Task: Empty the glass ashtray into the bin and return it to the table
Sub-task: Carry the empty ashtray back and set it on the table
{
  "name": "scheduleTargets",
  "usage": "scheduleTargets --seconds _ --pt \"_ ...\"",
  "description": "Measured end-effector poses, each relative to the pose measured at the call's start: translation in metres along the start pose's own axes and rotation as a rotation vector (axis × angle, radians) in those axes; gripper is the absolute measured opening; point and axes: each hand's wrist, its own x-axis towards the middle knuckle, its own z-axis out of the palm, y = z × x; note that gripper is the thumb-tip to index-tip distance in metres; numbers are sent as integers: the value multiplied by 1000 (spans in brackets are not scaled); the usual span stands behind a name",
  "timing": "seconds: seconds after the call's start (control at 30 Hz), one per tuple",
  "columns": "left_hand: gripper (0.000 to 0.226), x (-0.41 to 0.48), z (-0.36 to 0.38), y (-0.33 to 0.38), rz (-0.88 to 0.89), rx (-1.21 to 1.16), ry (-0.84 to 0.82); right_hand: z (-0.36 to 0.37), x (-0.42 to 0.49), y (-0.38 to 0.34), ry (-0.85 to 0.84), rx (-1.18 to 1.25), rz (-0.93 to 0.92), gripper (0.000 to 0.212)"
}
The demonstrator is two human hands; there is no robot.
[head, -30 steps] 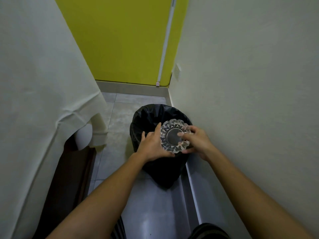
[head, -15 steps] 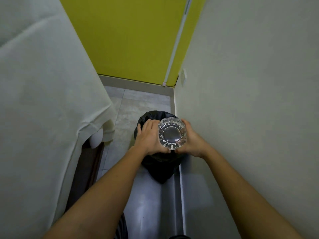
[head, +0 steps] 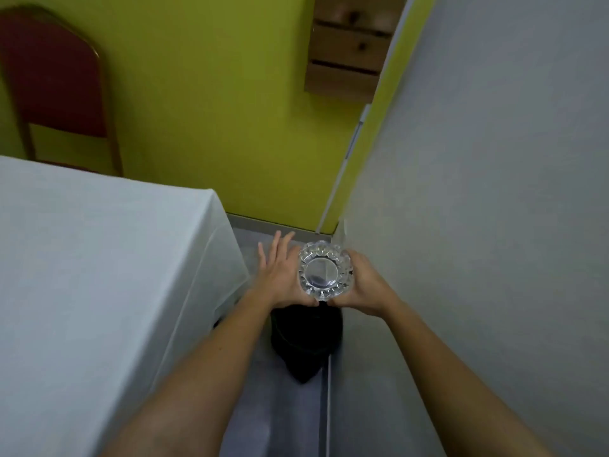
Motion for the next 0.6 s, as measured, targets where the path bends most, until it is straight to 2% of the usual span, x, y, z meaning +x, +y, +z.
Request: scheduleTargets --seconds 0.1,0.27,0.6 --pt "128 -24 -62 -6 -23 33 45 -21 -7 -56 39 -233 -76 115" --pt "124 -69 -121 -44 -31 92 94 -2 -9 -126 60 -411 -177 120" --pt "118 -175 -195 -162 -182 101 174 87 -5 -264 10 -446 -318 116"
